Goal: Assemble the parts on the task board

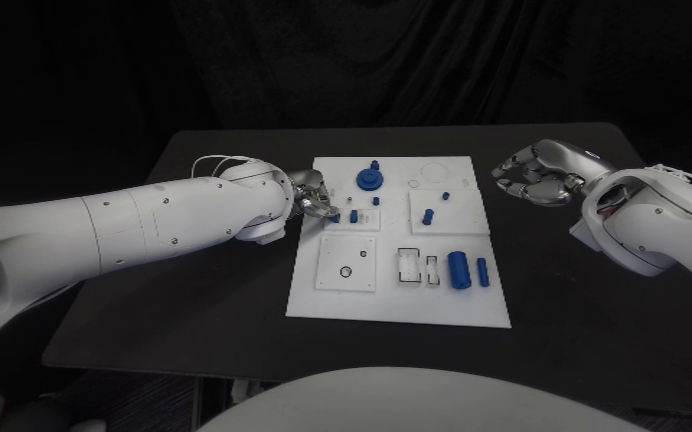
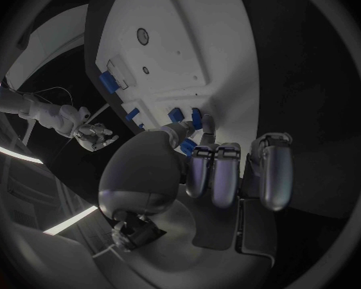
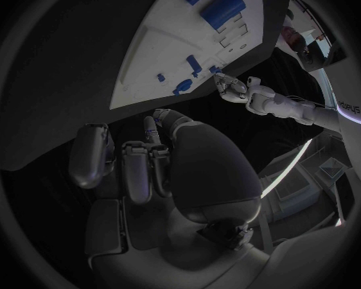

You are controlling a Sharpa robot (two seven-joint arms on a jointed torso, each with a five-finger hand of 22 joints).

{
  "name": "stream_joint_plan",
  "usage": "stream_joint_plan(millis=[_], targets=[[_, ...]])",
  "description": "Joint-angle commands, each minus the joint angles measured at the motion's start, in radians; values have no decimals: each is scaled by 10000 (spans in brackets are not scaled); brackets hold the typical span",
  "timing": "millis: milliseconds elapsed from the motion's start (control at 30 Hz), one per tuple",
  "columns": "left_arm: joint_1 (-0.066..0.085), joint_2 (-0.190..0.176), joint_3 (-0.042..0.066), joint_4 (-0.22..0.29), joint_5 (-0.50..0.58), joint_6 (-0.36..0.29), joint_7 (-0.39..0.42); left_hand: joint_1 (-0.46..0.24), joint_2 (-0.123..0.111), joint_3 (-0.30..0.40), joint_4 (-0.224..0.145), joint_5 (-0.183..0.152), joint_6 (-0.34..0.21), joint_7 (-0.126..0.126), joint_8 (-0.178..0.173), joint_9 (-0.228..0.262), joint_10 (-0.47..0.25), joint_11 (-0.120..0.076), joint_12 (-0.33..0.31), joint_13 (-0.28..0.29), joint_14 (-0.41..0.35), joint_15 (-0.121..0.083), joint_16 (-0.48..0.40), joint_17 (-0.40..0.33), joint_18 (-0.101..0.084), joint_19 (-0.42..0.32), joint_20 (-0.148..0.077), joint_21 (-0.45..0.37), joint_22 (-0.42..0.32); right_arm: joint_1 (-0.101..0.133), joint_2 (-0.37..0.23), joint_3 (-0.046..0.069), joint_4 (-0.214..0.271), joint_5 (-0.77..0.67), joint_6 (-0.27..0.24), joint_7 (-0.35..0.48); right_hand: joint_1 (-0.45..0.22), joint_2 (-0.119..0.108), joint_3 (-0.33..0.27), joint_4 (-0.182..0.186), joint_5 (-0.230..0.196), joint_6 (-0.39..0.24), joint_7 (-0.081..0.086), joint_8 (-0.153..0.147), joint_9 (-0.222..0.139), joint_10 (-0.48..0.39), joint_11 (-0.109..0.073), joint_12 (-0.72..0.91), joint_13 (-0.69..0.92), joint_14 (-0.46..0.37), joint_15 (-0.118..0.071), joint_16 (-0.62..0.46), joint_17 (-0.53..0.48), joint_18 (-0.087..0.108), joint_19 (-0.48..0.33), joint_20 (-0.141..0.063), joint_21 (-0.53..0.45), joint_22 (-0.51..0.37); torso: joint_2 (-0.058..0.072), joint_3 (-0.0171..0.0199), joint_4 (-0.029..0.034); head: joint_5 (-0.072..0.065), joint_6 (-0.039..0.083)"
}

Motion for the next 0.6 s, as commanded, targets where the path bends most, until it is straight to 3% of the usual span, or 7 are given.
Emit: stream_joint_plan(millis=[33,600], targets=[[-31,22,-2,-7,-39,-4,121,-52,58,57,24,-53,30,-41,57,199,1059,-58,26,2621,1021,-57,26,2632,82,-36,2,-61,2027,-23,-4,6,9,-17,58,-171,-91,-2,68,6,36,77,20,-4,-5,649,12,-45,2213,768,18,-89,1351,73,-87,-6,-108,1608,4,-6,2,-10,1],[-57,121,-2,-88,-39,106,127,-66,82,74,38,-73,41,-43,60,199,1059,-60,26,2621,1021,-59,26,2632,87,-47,-1,-79,2021,-23,17,6,7,-17,92,-183,-98,-6,72,4,35,83,19,-3,-4,643,11,-51,2207,759,18,-111,1320,79,-100,-6,-140,1598,7,0,2,-7,1]])
